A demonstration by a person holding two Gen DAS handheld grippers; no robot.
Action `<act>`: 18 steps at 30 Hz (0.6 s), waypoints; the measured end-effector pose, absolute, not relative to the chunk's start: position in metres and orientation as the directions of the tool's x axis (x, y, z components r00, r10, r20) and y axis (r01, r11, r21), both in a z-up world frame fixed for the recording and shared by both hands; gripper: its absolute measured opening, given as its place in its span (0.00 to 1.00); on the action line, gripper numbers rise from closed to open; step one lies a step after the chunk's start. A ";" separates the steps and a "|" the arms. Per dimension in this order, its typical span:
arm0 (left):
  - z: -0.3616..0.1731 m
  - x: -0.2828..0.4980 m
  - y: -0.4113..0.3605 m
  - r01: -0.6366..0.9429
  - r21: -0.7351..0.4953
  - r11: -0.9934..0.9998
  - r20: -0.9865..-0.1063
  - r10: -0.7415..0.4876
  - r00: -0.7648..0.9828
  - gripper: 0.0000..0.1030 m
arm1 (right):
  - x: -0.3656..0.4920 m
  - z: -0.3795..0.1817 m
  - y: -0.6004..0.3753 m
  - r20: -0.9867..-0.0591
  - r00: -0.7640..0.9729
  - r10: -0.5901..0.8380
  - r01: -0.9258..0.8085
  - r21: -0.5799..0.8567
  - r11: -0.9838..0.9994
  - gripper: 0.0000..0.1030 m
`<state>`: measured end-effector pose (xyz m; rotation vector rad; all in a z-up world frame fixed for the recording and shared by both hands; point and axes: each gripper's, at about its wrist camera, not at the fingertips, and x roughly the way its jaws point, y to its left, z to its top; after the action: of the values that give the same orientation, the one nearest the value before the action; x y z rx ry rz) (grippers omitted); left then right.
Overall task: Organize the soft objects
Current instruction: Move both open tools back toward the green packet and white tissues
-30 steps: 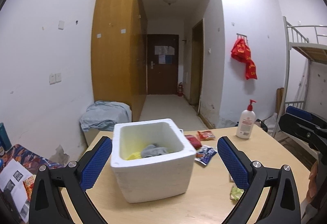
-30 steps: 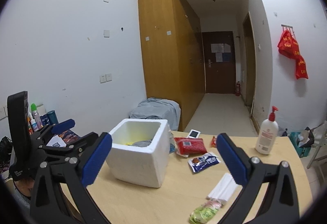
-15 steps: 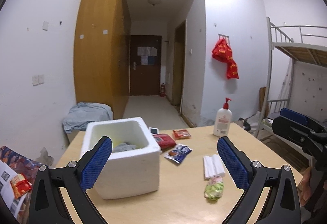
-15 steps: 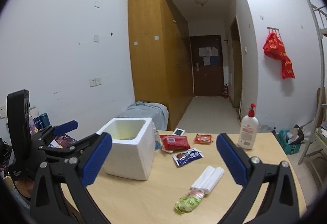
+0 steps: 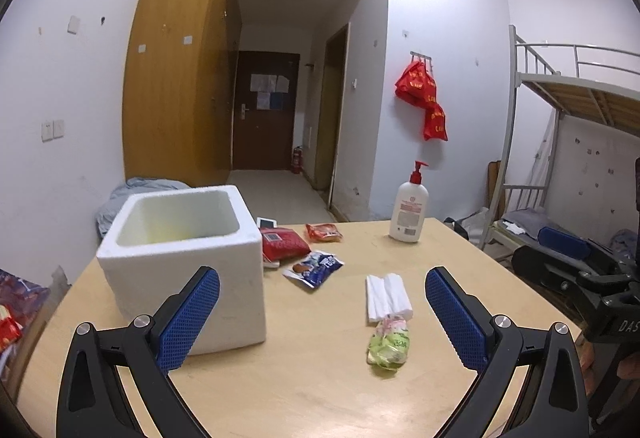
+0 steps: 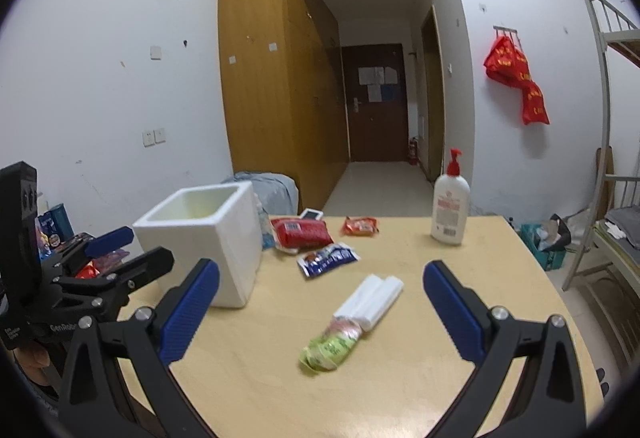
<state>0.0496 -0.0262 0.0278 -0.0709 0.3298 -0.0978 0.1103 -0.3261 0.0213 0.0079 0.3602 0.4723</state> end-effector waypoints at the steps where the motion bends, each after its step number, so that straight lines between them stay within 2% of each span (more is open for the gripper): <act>1: 0.024 0.049 -0.027 0.080 -0.084 0.993 -0.316 -0.103 0.943 1.00 | 0.109 0.019 -0.327 -0.337 0.829 0.446 -0.443 0.090 0.892 1.00; 18: -0.020 0.048 -0.040 0.114 -0.078 0.990 -0.345 -0.134 0.929 1.00 | 0.100 -0.016 -0.335 -0.371 0.824 0.427 -0.423 0.096 0.901 1.00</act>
<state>0.0480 -0.0401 -0.0197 -0.0568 0.3567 -0.1272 0.1001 -0.3348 -0.0164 0.0097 0.3971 0.4518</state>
